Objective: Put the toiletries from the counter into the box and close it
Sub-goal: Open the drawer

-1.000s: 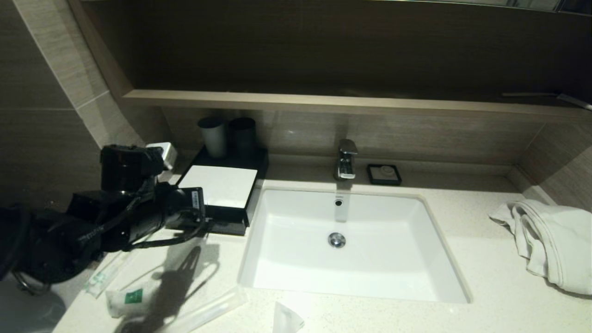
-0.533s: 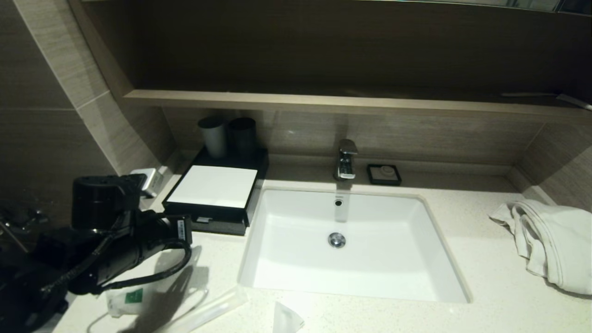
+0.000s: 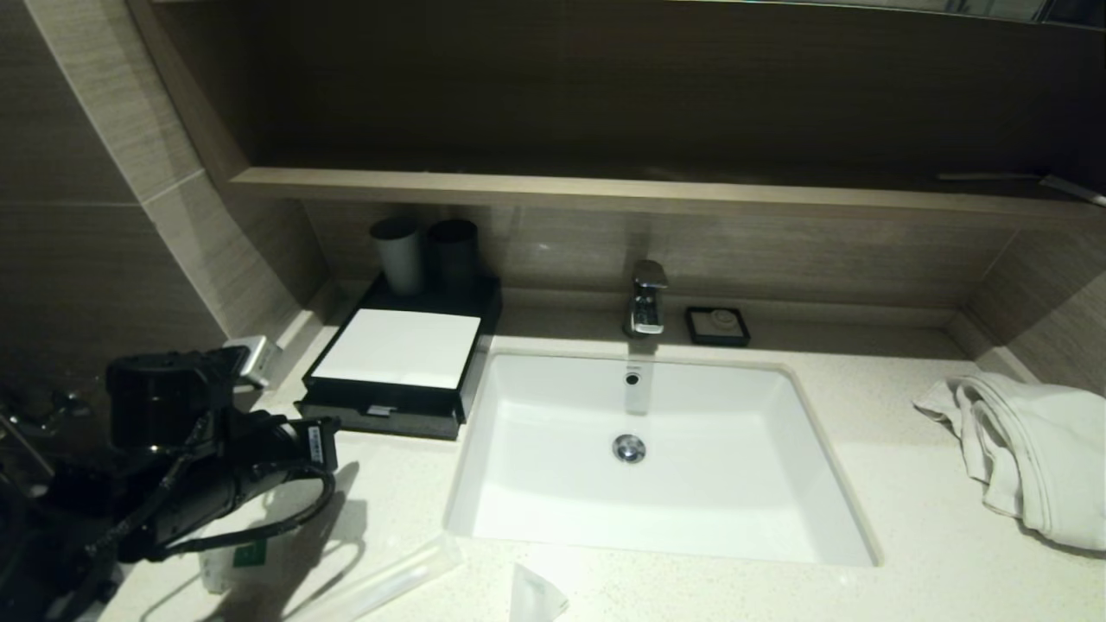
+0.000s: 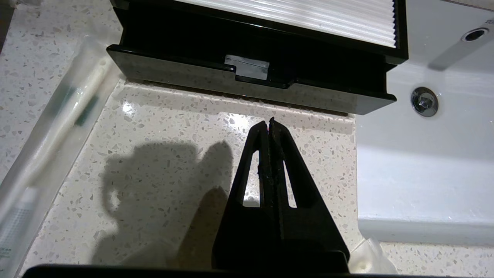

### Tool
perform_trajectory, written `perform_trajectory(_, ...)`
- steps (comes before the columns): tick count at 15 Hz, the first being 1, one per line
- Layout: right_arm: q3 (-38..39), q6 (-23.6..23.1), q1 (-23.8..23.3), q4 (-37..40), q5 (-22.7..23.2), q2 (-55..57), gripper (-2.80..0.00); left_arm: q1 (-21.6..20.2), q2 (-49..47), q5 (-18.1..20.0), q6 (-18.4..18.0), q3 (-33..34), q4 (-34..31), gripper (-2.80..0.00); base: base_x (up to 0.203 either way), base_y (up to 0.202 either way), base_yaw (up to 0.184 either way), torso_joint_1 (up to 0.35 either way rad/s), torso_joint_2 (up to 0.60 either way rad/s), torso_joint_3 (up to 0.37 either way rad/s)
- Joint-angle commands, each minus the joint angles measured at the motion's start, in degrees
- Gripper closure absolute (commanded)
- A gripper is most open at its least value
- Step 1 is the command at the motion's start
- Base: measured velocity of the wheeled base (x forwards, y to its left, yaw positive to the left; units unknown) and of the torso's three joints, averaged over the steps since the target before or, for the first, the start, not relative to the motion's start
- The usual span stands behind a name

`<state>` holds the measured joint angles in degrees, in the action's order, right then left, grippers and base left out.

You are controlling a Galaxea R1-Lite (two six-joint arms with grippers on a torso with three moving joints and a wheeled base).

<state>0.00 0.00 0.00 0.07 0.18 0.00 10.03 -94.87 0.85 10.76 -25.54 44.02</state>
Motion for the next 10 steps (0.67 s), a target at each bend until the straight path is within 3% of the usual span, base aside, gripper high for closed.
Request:
perform_trajectory(1,0.0,0.0,0.0,0.01,-0.01,0.0,0.0,-0.28,-0.84,0.03,0.13,0.05,0.27,0.0,0.0,0.0,0.0,0.0,0.0,0.0)
perform_trajectory(10,0.0,0.0,0.0,0.01,-0.01,0.0,0.0,-0.28,-2.86,0.2,0.14,-0.74,1.06,0.0,0.0,0.0,0.0,0.0,0.0,0.0)
